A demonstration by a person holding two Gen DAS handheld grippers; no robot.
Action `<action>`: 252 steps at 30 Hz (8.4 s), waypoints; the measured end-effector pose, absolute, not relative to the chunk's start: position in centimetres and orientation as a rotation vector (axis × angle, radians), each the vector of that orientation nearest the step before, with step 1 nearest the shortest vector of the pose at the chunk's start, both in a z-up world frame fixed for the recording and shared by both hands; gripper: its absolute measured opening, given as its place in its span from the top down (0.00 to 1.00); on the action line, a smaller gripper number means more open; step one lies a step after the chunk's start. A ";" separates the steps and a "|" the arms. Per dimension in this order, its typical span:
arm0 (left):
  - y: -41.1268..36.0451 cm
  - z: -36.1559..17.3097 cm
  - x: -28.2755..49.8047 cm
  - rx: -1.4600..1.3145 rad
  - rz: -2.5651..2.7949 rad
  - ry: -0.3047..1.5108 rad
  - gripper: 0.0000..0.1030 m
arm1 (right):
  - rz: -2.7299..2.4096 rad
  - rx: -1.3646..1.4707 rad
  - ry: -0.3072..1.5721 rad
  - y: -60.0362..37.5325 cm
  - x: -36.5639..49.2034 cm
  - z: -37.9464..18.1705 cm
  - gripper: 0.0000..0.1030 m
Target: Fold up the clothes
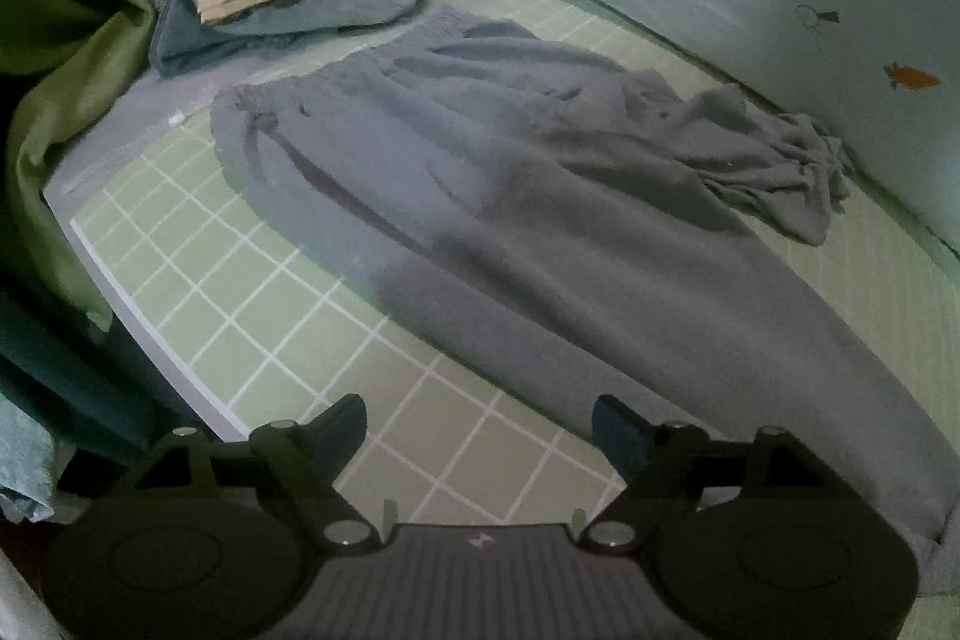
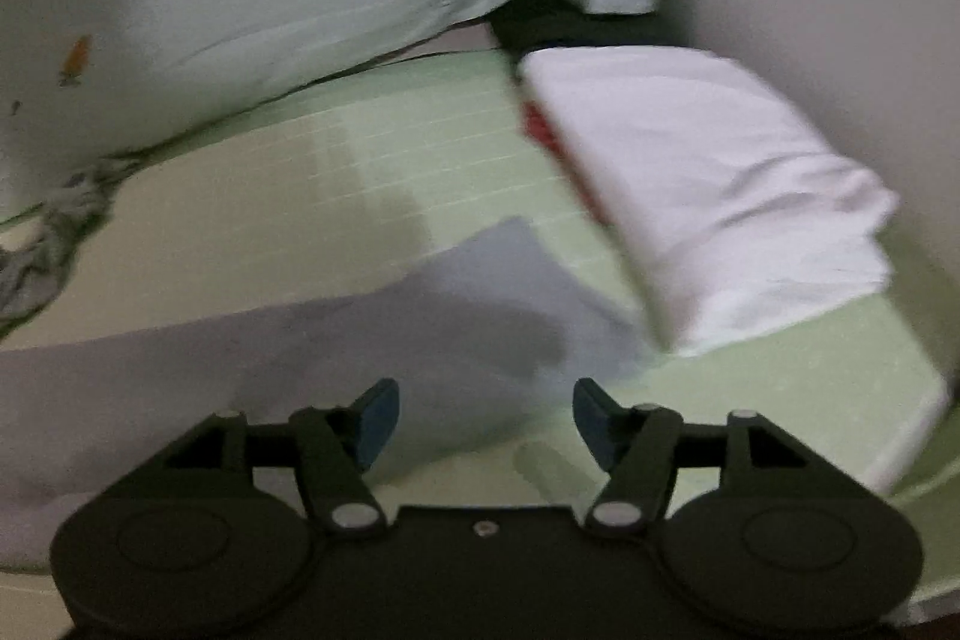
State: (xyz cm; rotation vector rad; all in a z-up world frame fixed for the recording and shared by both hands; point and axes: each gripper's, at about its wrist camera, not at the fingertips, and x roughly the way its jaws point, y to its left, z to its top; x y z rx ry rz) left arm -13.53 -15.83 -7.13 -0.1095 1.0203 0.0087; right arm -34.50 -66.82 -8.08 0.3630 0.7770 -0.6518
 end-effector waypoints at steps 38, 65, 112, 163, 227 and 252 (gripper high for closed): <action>-8.1 -8.5 -6.2 -0.228 0.135 1.066 0.16 | -0.891 0.405 0.859 -63.9 -37.1 -10.0 0.47; 7.1 -10.6 8.8 -0.223 0.174 0.956 0.98 | -0.786 0.192 0.959 -44.1 -24.4 -8.2 0.29; -19.5 -6.3 -10.6 -0.123 0.004 1.010 0.28 | -0.772 0.550 0.585 -68.2 -41.2 -3.6 0.97; -9.8 -12.9 -7.4 0.017 0.106 1.261 0.12 | -0.752 0.276 0.973 -58.7 -29.6 -12.6 0.18; -12.8 -11.6 12.2 -0.117 0.096 1.173 0.07 | -0.452 0.404 0.819 -53.3 -8.2 -7.8 0.15; -14.0 -14.9 22.7 -0.117 0.247 1.154 0.00 | -0.239 0.471 0.739 -59.9 10.4 -11.6 0.96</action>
